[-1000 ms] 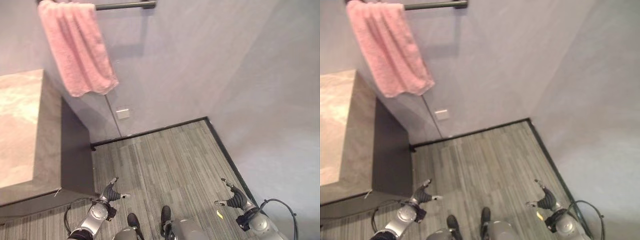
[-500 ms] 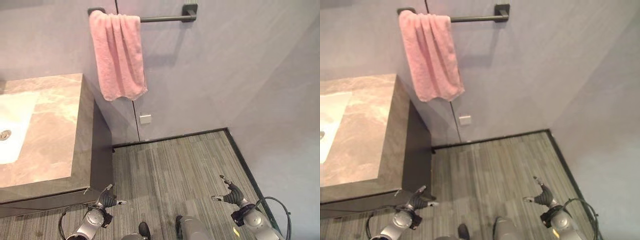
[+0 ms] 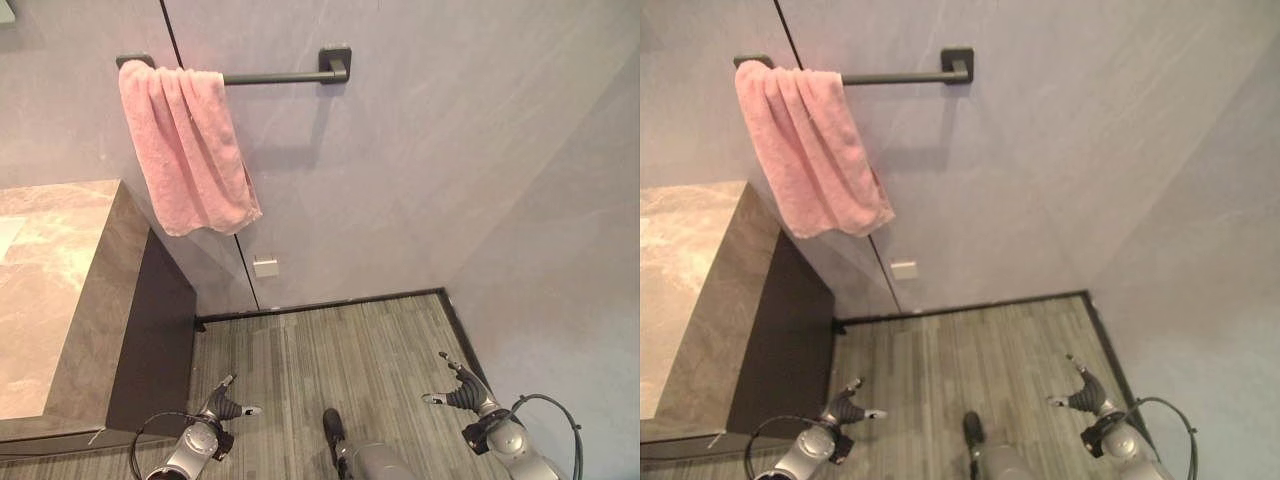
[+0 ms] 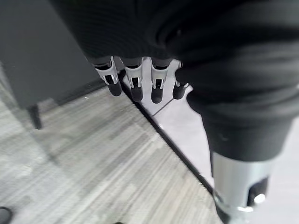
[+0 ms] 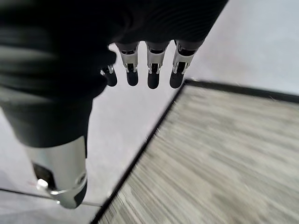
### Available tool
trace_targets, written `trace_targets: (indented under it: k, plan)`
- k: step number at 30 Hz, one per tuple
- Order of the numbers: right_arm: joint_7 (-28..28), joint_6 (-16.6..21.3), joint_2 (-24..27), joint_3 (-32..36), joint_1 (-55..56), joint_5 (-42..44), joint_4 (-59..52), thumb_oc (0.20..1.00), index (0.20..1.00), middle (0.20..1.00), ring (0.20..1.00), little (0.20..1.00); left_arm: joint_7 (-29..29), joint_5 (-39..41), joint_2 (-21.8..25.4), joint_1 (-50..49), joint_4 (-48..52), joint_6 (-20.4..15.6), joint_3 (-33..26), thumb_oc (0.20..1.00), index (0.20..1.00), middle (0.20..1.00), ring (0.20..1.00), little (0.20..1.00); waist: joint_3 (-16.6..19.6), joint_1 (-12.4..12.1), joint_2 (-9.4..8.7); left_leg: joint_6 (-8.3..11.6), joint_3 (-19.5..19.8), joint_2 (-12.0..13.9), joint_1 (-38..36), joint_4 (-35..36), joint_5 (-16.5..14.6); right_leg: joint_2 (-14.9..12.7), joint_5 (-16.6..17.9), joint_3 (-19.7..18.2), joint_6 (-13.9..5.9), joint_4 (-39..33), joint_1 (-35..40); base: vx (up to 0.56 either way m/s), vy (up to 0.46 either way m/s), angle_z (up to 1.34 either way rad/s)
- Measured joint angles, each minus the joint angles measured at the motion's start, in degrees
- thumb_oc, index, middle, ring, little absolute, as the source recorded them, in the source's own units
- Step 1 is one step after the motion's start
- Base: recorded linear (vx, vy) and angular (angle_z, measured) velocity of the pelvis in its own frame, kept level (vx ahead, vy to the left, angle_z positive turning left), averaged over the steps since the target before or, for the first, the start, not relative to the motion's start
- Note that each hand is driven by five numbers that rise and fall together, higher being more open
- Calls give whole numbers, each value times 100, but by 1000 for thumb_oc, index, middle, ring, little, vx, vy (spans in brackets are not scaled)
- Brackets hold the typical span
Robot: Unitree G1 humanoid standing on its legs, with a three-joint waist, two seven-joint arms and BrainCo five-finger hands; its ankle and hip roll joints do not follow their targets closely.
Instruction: Put brush and paste in cup on sink, flatten towel.
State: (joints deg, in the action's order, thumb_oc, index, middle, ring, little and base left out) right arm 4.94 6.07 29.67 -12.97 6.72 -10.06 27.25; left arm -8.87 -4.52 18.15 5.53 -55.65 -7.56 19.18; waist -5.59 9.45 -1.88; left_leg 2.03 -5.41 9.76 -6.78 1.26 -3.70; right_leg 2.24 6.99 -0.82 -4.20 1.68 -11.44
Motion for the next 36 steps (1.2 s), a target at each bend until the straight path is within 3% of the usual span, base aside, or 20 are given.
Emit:
trace_targets:
  k: [5,8,13,15,17,22,28,30,32,34,36]
  plan:
    - [22,2,65,60,30,44,19,1000,1000,1000,1000,1000,-114,223,-72,3,-12,6,-59,1000,1000,1000,1000,1000,16,29,137,139,57,62,60,-94,49,9,-73,164,138,-1,108,92,-91,18]
    - [7,31,-40,190,139,688,220,1000,1000,1000,1000,1000,-153,590,-179,-25,-9,6,-329,1000,1000,1000,1000,1000,-19,35,271,104,195,110,107,-58,-176,25,-96,260,170,95,32,84,-64,21]
    - [-152,101,-466,625,147,2907,651,1000,1000,1000,1000,1000,-196,1408,-268,-281,20,-7,-646,1000,1000,1000,1000,1000,22,-58,333,162,230,50,181,-16,-312,-72,-337,251,182,675,-333,39,-23,0]
    - [-274,220,-912,1001,118,4305,1025,1000,1000,1000,1000,1000,-186,1742,-265,-357,41,-11,-723,1000,1000,1000,1000,1000,56,-86,309,156,237,28,204,-11,-313,-74,-435,253,214,843,-459,37,-19,0]
    - [-424,220,-955,995,141,4770,1105,1000,1000,1000,1000,1000,-164,1811,-260,-426,141,-13,-720,1000,1000,1000,1000,1000,35,-96,351,134,265,42,203,-15,-327,-66,-563,276,225,1005,-532,61,-38,5]
    - [-514,268,-857,1017,134,4744,1157,1000,1000,1000,1000,1000,-85,1812,-254,-691,632,-231,-780,1000,1000,1000,1000,1000,4,-129,410,11,327,104,264,-166,-398,1,-832,331,357,1395,-684,44,-55,5]
    - [-500,272,-849,954,-243,4492,1861,1000,1000,1000,1000,1000,-85,1794,-246,-435,169,-225,-769,1000,1000,1000,1000,1000,-145,-183,366,185,401,62,475,-635,-222,-47,-1058,328,403,1707,-761,5,-120,7]
    - [-495,269,-863,964,-248,4466,1892,1000,1000,1000,1000,1000,-83,1789,-204,-309,118,-226,-760,1000,1000,1000,1000,1000,-250,-214,264,549,526,32,888,-1378,5,-57,-1130,423,425,1906,-753,-50,-167,46]
    - [-468,273,-894,980,-166,4469,1907,1000,1000,1000,1000,1000,-82,1782,-92,-33,113,-229,-633,1000,1000,1000,1000,1000,-438,-246,-51,772,677,-201,1526,-2685,210,-218,-1151,321,713,1840,-630,15,-70,43]
    - [-409,317,-862,985,-245,4470,1955,1000,1000,1000,1000,1000,-89,1742,-80,-23,-5,-216,-532,1000,1000,1000,1000,1000,-505,-223,4,703,646,-167,1822,-3163,304,-176,-1116,335,694,1575,-419,118,44,9]
    - [-352,314,-870,1017,-274,4470,2123,1000,1000,1000,1000,1000,-88,1693,-107,17,-38,-220,-474,1000,1000,1000,1000,1000,-544,-143,10,542,214,-244,1907,-2618,211,-234,-1106,342,652,807,-73,214,164,26]
